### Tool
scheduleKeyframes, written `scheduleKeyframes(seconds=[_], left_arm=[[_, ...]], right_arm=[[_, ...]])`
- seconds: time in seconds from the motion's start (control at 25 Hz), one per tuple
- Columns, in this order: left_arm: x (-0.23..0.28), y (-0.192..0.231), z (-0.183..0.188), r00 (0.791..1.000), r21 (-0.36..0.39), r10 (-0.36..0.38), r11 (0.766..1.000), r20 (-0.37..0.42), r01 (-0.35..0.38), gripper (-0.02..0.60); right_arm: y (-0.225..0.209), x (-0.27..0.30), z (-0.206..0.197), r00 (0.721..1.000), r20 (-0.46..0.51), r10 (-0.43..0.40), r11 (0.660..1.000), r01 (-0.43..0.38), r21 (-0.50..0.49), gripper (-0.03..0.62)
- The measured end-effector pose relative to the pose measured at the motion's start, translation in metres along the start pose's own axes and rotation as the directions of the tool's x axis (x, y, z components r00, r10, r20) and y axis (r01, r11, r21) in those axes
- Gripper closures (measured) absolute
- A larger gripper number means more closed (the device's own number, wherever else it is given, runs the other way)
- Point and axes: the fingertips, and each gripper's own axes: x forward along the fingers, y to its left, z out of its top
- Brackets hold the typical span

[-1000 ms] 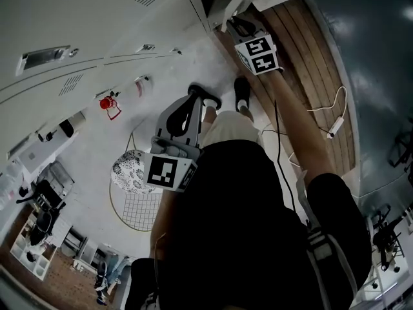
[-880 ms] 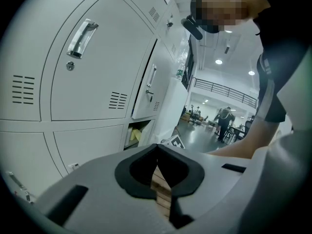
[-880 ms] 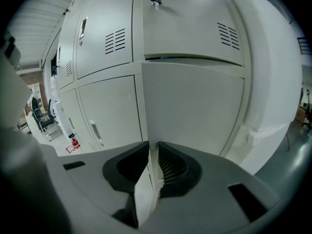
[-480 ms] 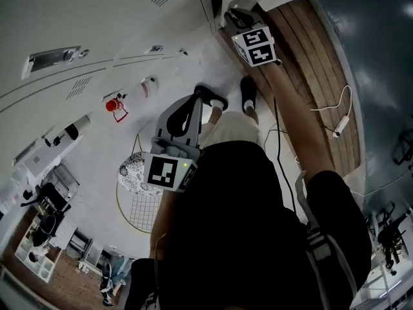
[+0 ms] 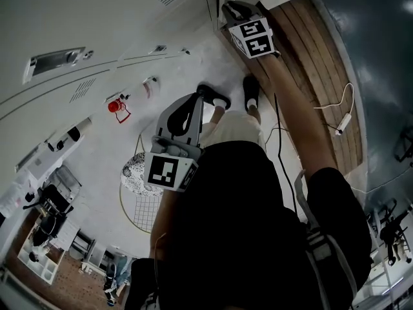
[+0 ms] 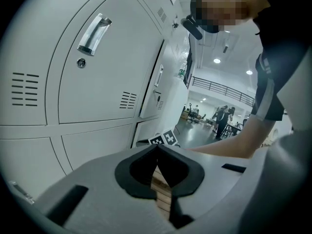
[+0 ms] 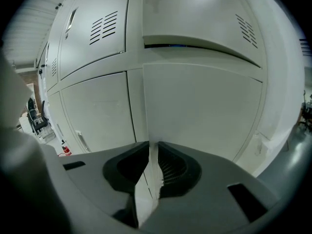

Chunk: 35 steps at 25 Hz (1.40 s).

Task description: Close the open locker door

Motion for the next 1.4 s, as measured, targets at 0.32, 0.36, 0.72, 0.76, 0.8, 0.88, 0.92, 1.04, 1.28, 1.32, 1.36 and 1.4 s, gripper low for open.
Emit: scheduleKeyframes(seconds=[0.32, 0.36, 0.72, 0.76, 0.8, 0.88, 0.92, 1.04, 1.28, 1.32, 1.36, 1.4], left_arm=[[-0.008, 0.015, 0.000, 1.000, 0.008, 0.020, 1.000, -0.007, -0.019, 0.565], [-0.008, 0.016, 0.002, 1.000, 0.004, 0.017, 1.000, 0.009, -0.017, 0.565], [-0.010, 0.018, 0.001, 1.000, -0.003, 0.014, 1.000, 0.005, -0.014, 0.565], [-0.009, 0.018, 0.000, 1.000, -0.004, 0.015, 1.000, 0.002, -0.015, 0.565], [-0.009, 0.018, 0.000, 1.000, -0.002, 0.017, 1.000, -0.003, -0.017, 0.563], [-0.009, 0.019, -0.002, 1.000, 0.007, 0.021, 1.000, -0.015, -0.021, 0.565], [-0.009, 0.019, -0.002, 1.000, 0.007, 0.021, 1.000, -0.016, -0.021, 0.565], [-0.009, 0.018, -0.002, 1.000, 0.003, 0.023, 1.000, -0.015, -0.023, 0.564], [-0.010, 0.017, -0.002, 0.999, 0.014, 0.039, 0.999, -0.024, -0.038, 0.565], [-0.010, 0.017, -0.003, 0.999, 0.014, 0.042, 0.999, -0.028, -0.042, 0.565], [-0.010, 0.016, -0.003, 0.998, 0.011, 0.046, 0.999, -0.032, -0.046, 0.565], [-0.011, 0.016, -0.003, 0.998, 0.010, 0.048, 0.999, -0.031, -0.048, 0.565]], right_arm=[[0.001, 0.010, 0.006, 1.000, 0.001, -0.012, 1.000, 0.012, 0.002, 0.540], [0.001, 0.011, 0.007, 1.000, 0.000, -0.013, 1.000, 0.013, 0.002, 0.540], [0.001, 0.017, 0.011, 1.000, 0.001, -0.018, 1.000, 0.018, -0.012, 0.555], [0.000, 0.018, 0.012, 1.000, 0.002, -0.025, 1.000, 0.026, -0.013, 0.561], [-0.002, 0.018, 0.012, 0.999, 0.002, -0.036, 0.999, 0.036, -0.010, 0.586], [-0.008, 0.018, 0.013, 0.999, 0.006, -0.045, 0.999, 0.045, 0.005, 0.588], [-0.009, 0.018, 0.014, 0.999, 0.008, -0.044, 0.999, 0.044, 0.013, 0.588], [-0.012, 0.019, 0.017, 0.999, 0.007, -0.038, 0.999, 0.038, 0.004, 0.588], [-0.012, 0.019, 0.017, 1.000, 0.008, -0.028, 1.000, 0.028, -0.008, 0.588], [-0.012, 0.019, 0.017, 1.000, 0.007, -0.027, 1.000, 0.027, -0.009, 0.588], [-0.012, 0.019, 0.017, 1.000, 0.005, -0.026, 1.000, 0.026, -0.009, 0.588], [-0.012, 0.018, 0.017, 1.000, 0.004, -0.025, 1.000, 0.025, -0.010, 0.588]])
